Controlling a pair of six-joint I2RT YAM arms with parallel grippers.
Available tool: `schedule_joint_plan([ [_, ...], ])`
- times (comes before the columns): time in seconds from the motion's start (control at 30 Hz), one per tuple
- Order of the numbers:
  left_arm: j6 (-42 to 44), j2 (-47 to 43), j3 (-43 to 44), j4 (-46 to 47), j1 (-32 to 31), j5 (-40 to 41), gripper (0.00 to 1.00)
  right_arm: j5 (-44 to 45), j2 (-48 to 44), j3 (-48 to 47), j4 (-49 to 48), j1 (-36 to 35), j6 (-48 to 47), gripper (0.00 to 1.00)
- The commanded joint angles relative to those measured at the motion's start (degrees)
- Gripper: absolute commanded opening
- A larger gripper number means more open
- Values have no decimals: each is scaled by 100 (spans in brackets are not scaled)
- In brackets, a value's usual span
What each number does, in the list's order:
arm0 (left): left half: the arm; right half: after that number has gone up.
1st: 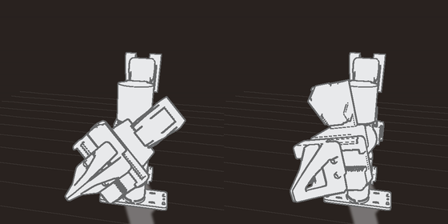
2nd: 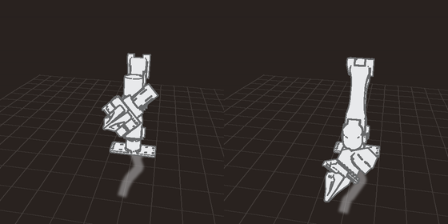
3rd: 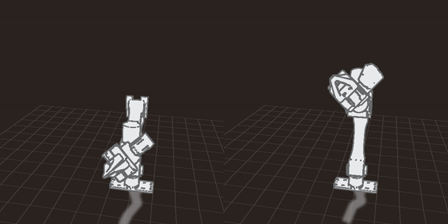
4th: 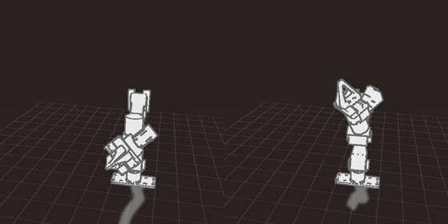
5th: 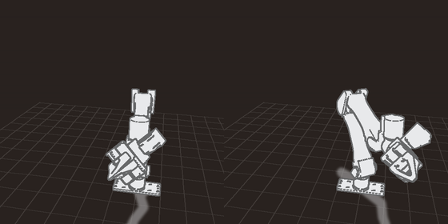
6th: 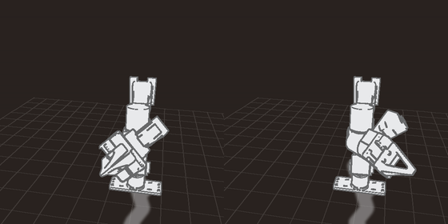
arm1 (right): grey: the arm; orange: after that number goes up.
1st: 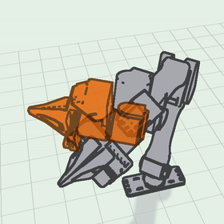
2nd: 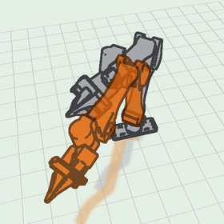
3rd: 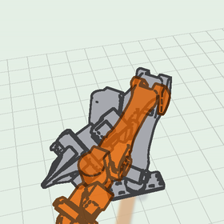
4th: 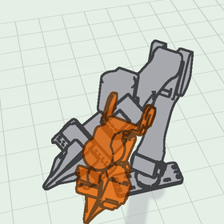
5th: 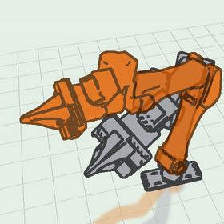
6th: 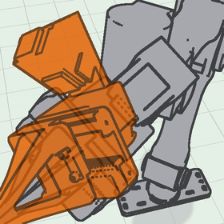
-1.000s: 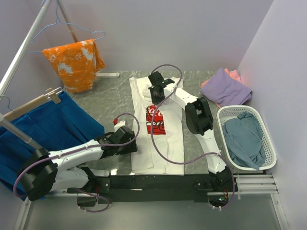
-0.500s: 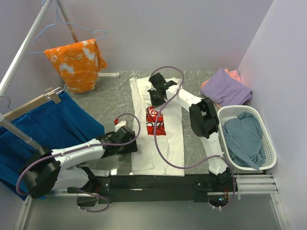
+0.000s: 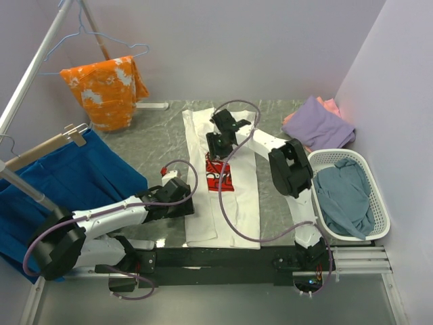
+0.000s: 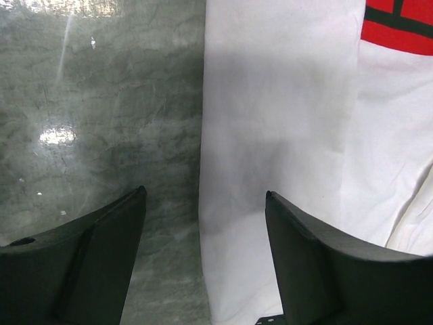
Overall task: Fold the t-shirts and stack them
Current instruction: Rotate the tshirt 90 degrees
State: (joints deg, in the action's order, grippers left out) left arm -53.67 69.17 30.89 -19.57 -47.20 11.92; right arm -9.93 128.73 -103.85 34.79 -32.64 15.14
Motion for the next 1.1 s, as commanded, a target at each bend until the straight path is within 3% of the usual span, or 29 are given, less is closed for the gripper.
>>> schedule_joint_plan([
  [0.0,41,-184,154,-64,44,100,77,816,-1392,812,-419,-5,209,57],
  [0.2,-126,-544,-232,49,44,-277,75,1679,-2729,2183,-315,153,587,63],
  [0.4,-310,-1027,-900,190,9,-840,74,1276,-3915,3958,-182,109,1263,63],
  [0.53,-434,-1300,-1182,331,-105,-1113,73,1284,-5003,5293,-104,-277,1973,64],
  [0.77,-530,-1713,-1419,112,-482,-1350,72,1512,-6305,6201,589,-1454,3266,66],
  [1.07,-794,-2030,-1692,-29,-913,-1491,71,1257,-7467,7186,757,-1807,4251,68],
])
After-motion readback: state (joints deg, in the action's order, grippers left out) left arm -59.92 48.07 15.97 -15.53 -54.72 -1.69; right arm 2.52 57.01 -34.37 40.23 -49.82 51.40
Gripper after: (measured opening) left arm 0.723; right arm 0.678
